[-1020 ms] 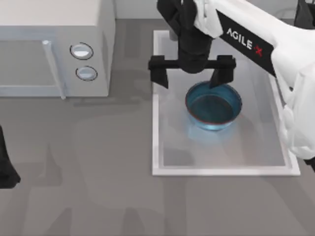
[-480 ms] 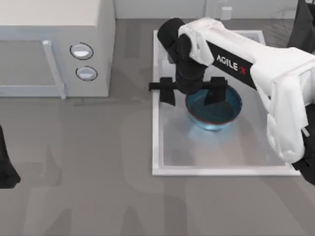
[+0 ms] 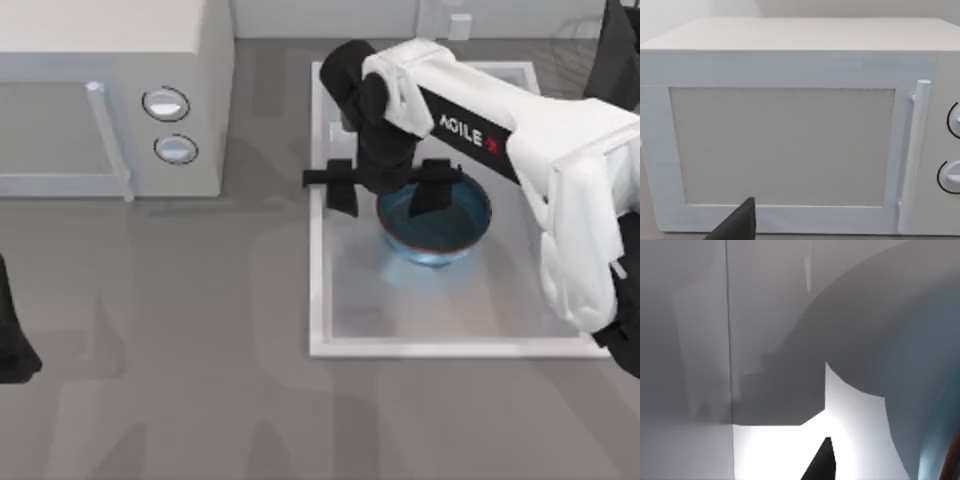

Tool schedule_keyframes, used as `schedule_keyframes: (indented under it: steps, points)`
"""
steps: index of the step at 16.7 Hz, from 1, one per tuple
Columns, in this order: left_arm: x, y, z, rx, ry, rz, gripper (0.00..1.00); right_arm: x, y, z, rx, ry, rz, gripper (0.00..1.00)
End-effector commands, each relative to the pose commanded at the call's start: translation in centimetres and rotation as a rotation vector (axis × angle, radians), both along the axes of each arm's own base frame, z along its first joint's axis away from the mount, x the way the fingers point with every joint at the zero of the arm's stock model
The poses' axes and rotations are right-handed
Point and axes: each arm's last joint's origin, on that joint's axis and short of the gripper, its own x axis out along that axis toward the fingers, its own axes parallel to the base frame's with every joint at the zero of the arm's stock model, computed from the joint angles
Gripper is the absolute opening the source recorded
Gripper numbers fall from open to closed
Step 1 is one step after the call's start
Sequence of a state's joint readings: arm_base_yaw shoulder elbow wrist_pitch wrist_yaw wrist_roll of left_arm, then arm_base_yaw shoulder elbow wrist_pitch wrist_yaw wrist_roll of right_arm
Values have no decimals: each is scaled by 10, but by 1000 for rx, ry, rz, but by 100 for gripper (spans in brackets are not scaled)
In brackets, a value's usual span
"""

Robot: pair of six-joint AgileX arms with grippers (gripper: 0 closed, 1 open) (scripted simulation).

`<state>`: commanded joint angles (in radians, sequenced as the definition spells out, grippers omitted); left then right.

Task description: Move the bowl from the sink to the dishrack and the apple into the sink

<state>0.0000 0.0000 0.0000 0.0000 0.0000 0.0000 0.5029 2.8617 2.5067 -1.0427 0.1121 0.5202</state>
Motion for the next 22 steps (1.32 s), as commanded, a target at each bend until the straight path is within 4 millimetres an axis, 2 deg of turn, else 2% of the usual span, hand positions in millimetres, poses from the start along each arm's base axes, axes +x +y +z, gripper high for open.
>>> schedule_keyframes:
  steps: [9,19,22]
  points:
    - [0,0,0,0,0,0,100,0,0,0,0,0,0,2]
    - [0,0,0,0,0,0,100,0,-1,4,1,-4,-3,0]
    - [0,0,0,0,0,0,100,-14,12,26,-2,1,4,0]
